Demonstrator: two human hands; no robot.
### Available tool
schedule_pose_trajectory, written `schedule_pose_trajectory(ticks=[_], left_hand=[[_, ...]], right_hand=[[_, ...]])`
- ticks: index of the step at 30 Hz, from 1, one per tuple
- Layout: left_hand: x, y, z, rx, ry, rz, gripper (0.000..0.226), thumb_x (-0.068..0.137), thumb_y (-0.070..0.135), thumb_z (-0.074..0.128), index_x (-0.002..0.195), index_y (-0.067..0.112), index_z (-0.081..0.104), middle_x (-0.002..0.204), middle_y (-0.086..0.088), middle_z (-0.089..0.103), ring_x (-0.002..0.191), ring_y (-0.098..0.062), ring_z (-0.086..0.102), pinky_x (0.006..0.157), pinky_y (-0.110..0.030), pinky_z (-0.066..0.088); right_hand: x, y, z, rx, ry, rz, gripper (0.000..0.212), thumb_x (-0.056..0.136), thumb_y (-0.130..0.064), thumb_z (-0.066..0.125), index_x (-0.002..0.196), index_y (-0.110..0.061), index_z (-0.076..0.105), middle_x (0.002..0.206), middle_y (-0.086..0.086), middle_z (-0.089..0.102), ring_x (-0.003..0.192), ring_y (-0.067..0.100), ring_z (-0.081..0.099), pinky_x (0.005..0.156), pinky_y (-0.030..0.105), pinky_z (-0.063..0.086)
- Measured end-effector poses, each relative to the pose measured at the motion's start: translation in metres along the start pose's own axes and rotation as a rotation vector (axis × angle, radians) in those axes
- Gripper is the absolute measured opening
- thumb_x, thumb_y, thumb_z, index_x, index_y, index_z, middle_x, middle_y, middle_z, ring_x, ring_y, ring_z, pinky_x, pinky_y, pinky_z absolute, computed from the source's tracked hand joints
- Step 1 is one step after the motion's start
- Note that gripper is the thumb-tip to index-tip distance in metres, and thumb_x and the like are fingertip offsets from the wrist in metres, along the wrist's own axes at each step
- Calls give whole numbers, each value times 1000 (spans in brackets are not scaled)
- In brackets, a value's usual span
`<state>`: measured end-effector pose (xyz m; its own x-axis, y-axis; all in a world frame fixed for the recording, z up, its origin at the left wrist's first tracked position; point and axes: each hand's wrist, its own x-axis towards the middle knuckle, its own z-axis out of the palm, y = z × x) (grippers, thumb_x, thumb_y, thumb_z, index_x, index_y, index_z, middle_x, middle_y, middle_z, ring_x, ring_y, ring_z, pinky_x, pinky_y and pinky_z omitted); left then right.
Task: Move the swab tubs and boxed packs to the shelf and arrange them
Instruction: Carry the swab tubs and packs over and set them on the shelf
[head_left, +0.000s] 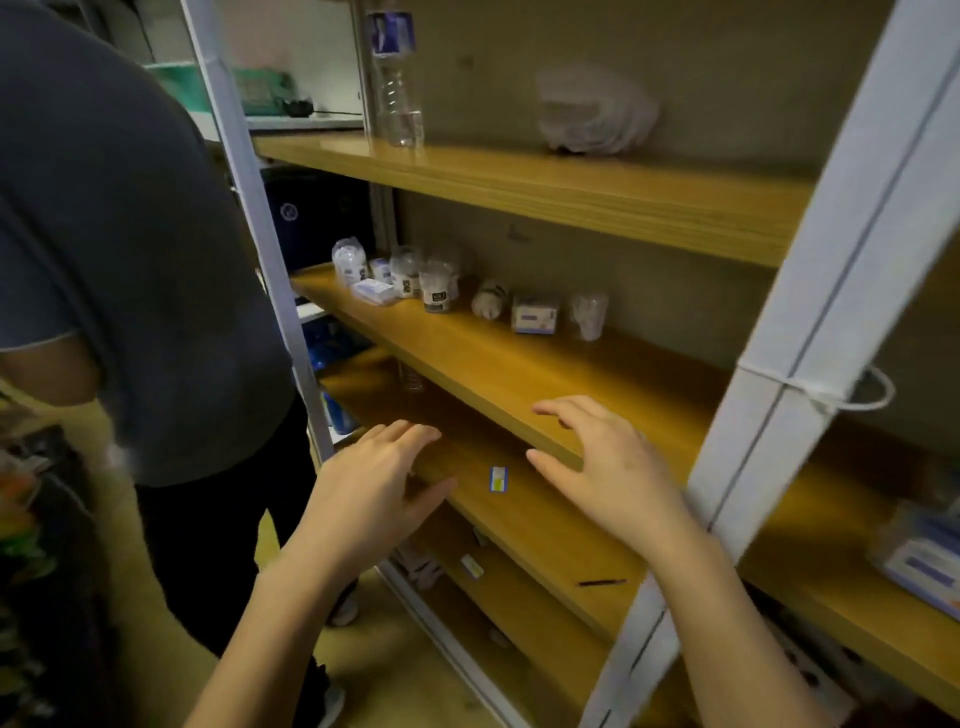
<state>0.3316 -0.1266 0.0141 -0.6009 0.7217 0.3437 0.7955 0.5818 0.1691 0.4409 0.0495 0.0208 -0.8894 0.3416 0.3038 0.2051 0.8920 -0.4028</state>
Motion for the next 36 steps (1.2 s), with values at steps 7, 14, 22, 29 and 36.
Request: schedule_pose_trajectory(ticks=[7,14,22,29,36], left_hand=[[73,-60,15,-9,21,-16,54,86,53,47,133,29,39,130,11,49,114,-7,49,85,-22,48],[142,-110,32,-17,-19,-27,52,87,51,47,133,30,37,130,11,49,113,-6,48,84,-20,46],[187,-161,64,-45,-65,15,57,86,54,45,135,28,35,134,10,46,119,-7,44,85,-19,40],[250,-209,84,-90,-54,102,71,86,57,42,144,26,14,143,7,37,128,-10,37,96,-25,39],[302,-255,93,-134,-49,209,72,87,58,39,144,27,8,152,6,21,137,-11,25,101,-24,35]], right_hand=[[99,8,42,17,25,32,45,87,-45,54,129,-39,41,130,-18,45,116,7,47,89,32,47],[186,22,75,48,-36,92,43,87,-42,55,128,-36,42,131,-13,46,116,11,48,90,36,47],[256,29,102,52,-131,129,45,86,-41,57,129,-32,43,133,-10,45,117,13,47,92,32,43],[334,36,105,22,-88,288,47,91,-38,50,135,-25,38,138,4,44,124,23,43,98,35,39],[426,58,139,-187,19,477,49,95,-40,41,135,-12,37,139,15,41,126,35,39,100,41,35]])
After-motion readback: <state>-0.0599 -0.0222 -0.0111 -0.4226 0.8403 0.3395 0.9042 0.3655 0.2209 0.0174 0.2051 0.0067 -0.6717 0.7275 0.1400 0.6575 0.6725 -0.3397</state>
